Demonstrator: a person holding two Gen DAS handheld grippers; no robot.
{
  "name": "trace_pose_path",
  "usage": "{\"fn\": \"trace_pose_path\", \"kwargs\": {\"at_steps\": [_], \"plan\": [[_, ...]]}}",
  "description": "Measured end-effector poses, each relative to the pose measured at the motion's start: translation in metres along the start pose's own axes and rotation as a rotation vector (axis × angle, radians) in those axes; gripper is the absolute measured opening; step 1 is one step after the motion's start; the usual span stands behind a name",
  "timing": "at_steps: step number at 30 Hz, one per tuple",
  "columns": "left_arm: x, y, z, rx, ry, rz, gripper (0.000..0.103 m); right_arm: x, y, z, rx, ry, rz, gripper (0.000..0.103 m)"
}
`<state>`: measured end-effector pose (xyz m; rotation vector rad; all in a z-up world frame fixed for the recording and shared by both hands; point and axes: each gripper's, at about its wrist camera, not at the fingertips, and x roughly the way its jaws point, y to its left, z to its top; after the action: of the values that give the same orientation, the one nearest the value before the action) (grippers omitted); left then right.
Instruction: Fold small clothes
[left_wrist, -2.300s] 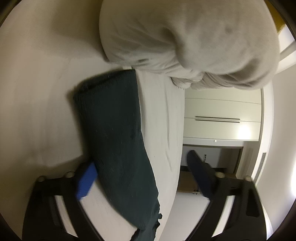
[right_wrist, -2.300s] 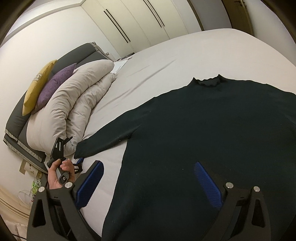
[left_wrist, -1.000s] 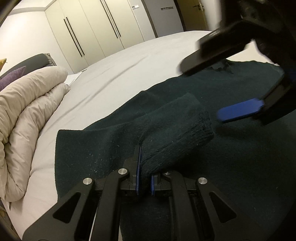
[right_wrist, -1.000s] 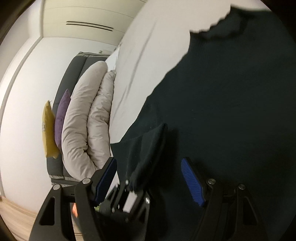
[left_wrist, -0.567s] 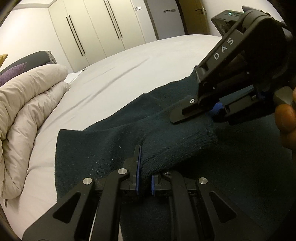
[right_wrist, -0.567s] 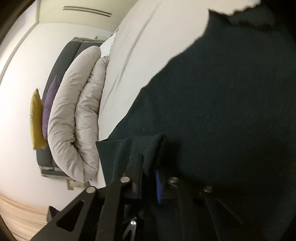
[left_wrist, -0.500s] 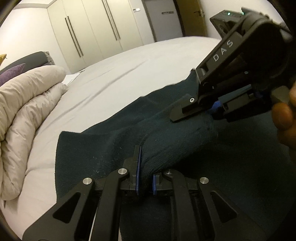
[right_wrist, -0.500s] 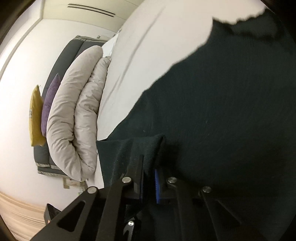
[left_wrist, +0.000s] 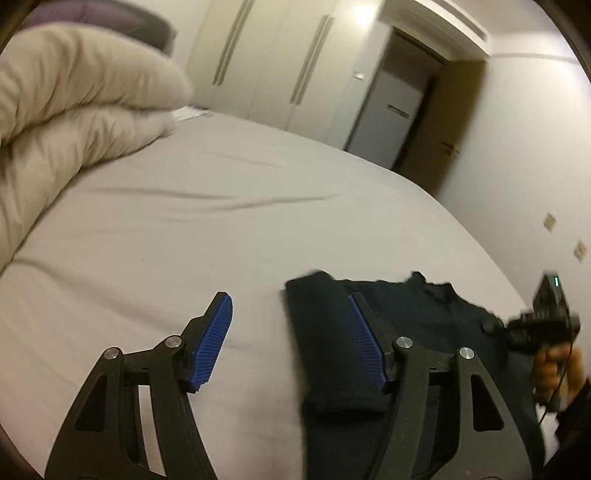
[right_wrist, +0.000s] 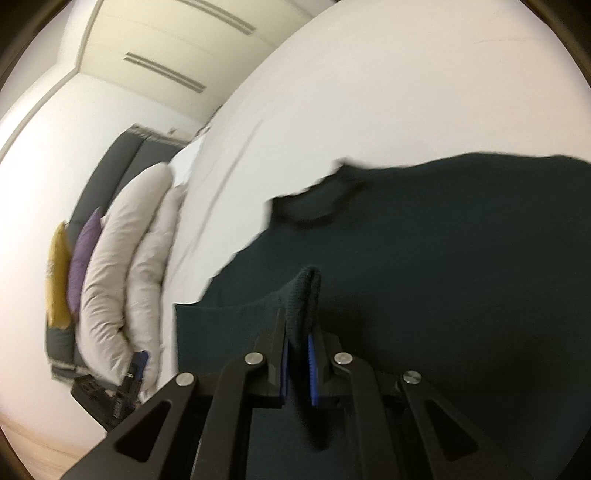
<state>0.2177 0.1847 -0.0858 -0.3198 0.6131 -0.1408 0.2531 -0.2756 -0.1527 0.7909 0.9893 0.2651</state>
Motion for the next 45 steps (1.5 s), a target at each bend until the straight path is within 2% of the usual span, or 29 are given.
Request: {"fn": "trace_pose_path", "kwargs": {"at_steps": [3, 7, 9, 15, 18, 22, 28, 29, 31, 33, 35, 37, 38, 41, 45], "plan": [[0.01, 0.001, -0.005, -0.003, 0.038, 0.002, 0.062, -0.005, -0.019, -0.002, 0.025, 0.001, -0.017, 0.009], [0.027, -0.012, -0.013, 0.057, 0.074, 0.002, 0.058, -0.01, -0.034, -0.007, 0.046, -0.013, -0.024, 0.009], [0.035, -0.018, -0.02, 0.081, 0.092, 0.002, 0.055, -0.007, -0.034, -0.007, 0.045, -0.012, -0.043, 0.009], [0.049, -0.037, -0.034, 0.175, 0.128, 0.043, 0.055, -0.001, -0.034, -0.01, 0.07, -0.01, -0.052, 0.01], [0.057, -0.051, -0.042, 0.265, 0.145, 0.105, 0.055, -0.004, -0.035, -0.013, 0.088, 0.007, -0.041, 0.017], [0.078, -0.061, -0.056, 0.379, 0.216, 0.241, 0.055, -0.007, -0.016, -0.021, -0.005, 0.026, -0.096, 0.031], [0.089, -0.053, -0.061, 0.38, 0.257, 0.313, 0.055, -0.014, -0.016, -0.031, -0.015, 0.027, -0.146, 0.029], [0.089, -0.052, -0.062, 0.384, 0.259, 0.324, 0.055, -0.016, -0.017, -0.032, -0.019, 0.024, -0.164, 0.027], [0.09, -0.051, -0.064, 0.393, 0.263, 0.345, 0.055, -0.02, -0.021, -0.033, -0.015, 0.022, -0.203, 0.014], [0.088, -0.048, -0.065, 0.406, 0.268, 0.392, 0.055, -0.027, -0.027, -0.033, 0.018, 0.01, -0.215, 0.014], [0.089, -0.042, -0.065, 0.388, 0.278, 0.393, 0.055, -0.038, -0.027, -0.034, 0.022, -0.021, -0.269, 0.014], [0.086, -0.04, -0.062, 0.377, 0.268, 0.399, 0.055, -0.055, -0.022, -0.034, 0.023, -0.083, -0.349, 0.019], [0.085, -0.04, -0.062, 0.379, 0.263, 0.403, 0.055, -0.061, -0.019, -0.034, 0.021, -0.111, -0.347, 0.02], [0.076, -0.046, -0.059, 0.397, 0.228, 0.414, 0.055, -0.068, 0.008, -0.04, -0.061, -0.149, -0.247, 0.02], [0.056, -0.063, -0.054, 0.431, 0.131, 0.375, 0.055, -0.035, 0.036, -0.05, -0.167, -0.048, -0.129, 0.02]]}}
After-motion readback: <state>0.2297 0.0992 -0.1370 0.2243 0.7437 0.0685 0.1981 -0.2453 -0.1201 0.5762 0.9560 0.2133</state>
